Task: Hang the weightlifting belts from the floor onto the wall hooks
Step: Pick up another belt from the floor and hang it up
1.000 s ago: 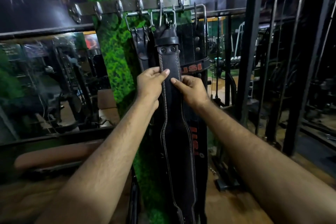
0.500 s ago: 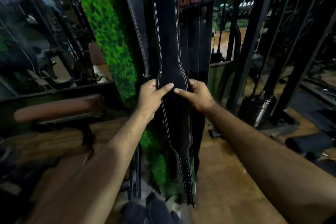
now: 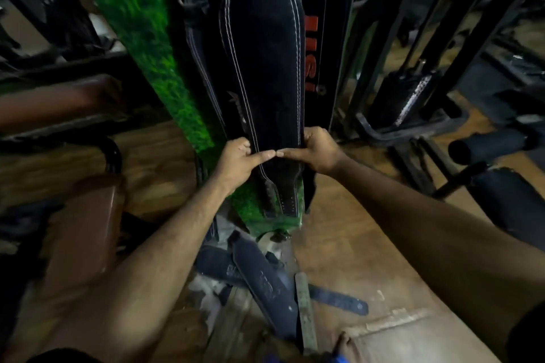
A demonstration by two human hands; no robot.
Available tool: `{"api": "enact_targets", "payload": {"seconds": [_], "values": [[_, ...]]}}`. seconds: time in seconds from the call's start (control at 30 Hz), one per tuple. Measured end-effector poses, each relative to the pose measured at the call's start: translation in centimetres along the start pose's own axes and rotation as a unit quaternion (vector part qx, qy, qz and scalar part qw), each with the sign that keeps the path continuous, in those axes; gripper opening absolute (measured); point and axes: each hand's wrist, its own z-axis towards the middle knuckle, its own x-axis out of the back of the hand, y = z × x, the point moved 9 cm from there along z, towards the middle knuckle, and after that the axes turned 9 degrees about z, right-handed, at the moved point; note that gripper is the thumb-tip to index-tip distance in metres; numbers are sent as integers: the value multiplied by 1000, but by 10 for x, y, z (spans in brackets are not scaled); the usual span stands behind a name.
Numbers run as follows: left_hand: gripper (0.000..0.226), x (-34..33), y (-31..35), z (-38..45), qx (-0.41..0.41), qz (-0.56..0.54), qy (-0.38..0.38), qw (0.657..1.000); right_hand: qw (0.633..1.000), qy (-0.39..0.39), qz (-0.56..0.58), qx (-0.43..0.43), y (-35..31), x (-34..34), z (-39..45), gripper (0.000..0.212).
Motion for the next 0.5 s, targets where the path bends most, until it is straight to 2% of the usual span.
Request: {"api": "enact_targets", "payload": {"seconds": [0.07,0.1,0.17,0.23,0.3,0.37,0.43,0.5], "values": [[28,-16,-32,0,10,28,-40,999,997,-28,-72,-27,29,-15,-8,33],[31,-24,-45,0,9,42,-46,998,994,-38,-94,-31,42,-21,-12,37],[60,-30,-61,5,-6,51,-32,998,995,-23,-90,-21,61,-26,-16,44],[70,-31,-67,15,-17,75,-15,997,994,-12,-103,-15,67,-26,-9,41],[54,-38,-78,23,-7,76,-48,996,991,-17,-128,-34,76,-29,1,41],[25,-52,-86,21,5,61,-82,995,986,-20,-147,-71,99,-33,4,44],[26,-68,-108,17,25,73,-98,992,980,-22,-161,-115,132,-43,-2,39],[31,-80,-135,14,38,69,-105,991,973,-28,-174,-148,161,-54,-12,51]]}}
